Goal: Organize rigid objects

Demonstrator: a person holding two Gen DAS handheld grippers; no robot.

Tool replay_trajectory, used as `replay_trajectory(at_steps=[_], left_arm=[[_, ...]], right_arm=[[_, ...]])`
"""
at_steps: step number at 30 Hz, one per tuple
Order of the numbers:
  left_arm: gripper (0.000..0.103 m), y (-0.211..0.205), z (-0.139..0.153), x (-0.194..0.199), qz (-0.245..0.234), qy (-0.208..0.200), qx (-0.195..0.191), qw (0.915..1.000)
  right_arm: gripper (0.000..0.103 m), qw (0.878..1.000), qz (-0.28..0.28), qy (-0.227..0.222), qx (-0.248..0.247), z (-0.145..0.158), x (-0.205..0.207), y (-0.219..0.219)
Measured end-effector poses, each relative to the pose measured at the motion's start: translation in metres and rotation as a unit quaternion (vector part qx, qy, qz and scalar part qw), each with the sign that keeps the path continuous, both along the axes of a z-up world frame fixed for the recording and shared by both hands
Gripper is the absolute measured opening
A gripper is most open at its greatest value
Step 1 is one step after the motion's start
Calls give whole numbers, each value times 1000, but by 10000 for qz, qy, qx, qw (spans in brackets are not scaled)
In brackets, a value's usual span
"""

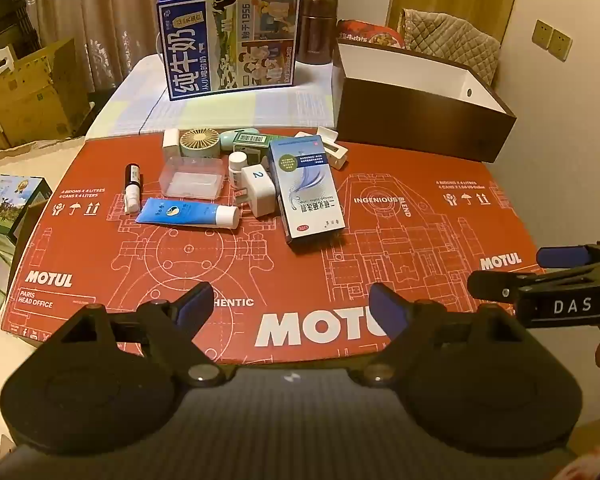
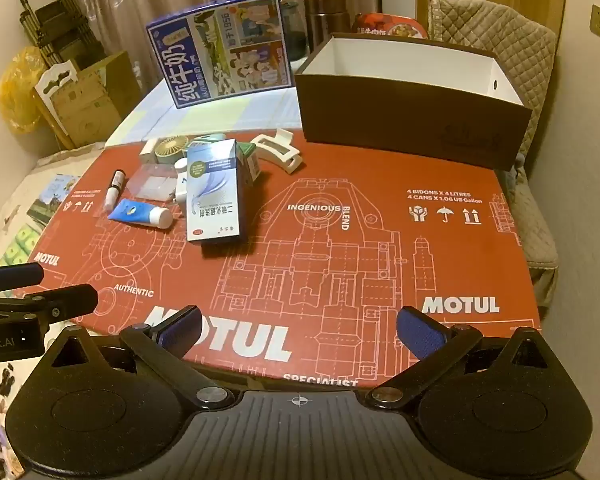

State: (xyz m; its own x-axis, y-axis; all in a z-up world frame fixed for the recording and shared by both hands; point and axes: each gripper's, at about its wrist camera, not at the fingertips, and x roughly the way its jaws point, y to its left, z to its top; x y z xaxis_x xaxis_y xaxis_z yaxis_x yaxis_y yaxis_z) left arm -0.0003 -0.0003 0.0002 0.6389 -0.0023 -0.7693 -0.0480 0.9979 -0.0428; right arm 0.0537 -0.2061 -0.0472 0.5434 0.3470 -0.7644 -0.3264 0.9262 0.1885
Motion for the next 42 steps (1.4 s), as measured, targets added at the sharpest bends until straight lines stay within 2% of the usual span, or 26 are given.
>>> replay_trajectory(at_steps=[42], left_arm=[[82,6,0,-3,-2,20,-26,10000]], right_arm=[[101,9999,55,16,-94,0,2,16]])
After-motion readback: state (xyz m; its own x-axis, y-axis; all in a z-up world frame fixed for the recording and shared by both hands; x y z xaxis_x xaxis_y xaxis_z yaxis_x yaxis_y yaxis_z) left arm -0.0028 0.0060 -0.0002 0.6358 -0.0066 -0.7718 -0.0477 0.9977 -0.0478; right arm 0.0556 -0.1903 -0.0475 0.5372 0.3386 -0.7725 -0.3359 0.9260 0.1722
